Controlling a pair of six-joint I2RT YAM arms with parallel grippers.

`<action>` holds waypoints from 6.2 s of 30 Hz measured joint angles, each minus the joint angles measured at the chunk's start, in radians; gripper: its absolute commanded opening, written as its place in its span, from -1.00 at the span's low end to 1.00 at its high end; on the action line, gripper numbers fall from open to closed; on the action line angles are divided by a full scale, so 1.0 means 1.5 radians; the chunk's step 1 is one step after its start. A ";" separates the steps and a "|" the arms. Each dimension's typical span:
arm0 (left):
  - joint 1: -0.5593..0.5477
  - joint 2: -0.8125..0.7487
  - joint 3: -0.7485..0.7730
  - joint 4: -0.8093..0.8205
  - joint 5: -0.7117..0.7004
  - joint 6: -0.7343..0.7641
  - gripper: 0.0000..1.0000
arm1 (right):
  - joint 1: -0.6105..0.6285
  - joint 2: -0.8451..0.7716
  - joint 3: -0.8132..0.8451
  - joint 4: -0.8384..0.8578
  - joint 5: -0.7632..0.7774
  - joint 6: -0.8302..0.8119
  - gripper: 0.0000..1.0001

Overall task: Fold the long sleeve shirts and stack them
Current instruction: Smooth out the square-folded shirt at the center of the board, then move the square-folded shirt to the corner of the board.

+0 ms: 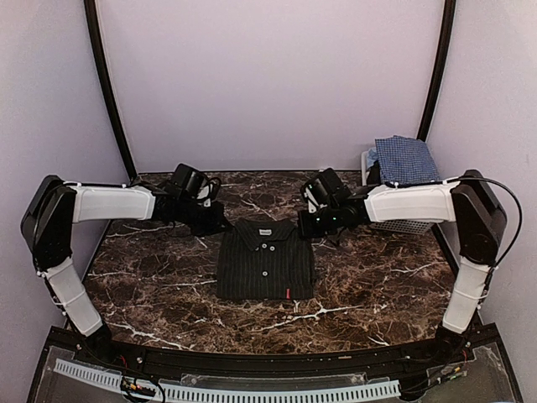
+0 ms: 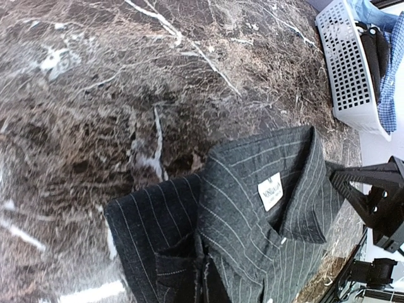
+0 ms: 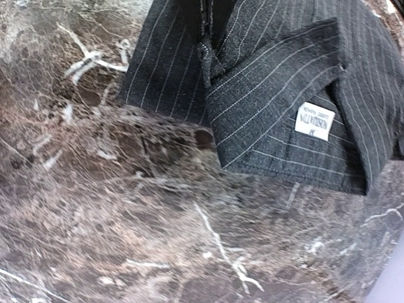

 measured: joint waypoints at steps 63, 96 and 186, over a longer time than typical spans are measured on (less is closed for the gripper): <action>0.000 0.195 0.081 0.040 0.006 0.018 -0.93 | 0.114 -0.187 -0.269 -0.013 0.001 0.106 -1.00; -0.026 -0.001 0.081 -0.060 -0.051 0.041 -0.24 | 0.111 -0.197 -0.225 0.083 -0.016 0.127 -0.63; 0.111 -0.182 -0.134 -0.414 -0.353 -0.006 -1.00 | -0.049 -0.396 -0.259 0.198 -0.120 -0.076 0.37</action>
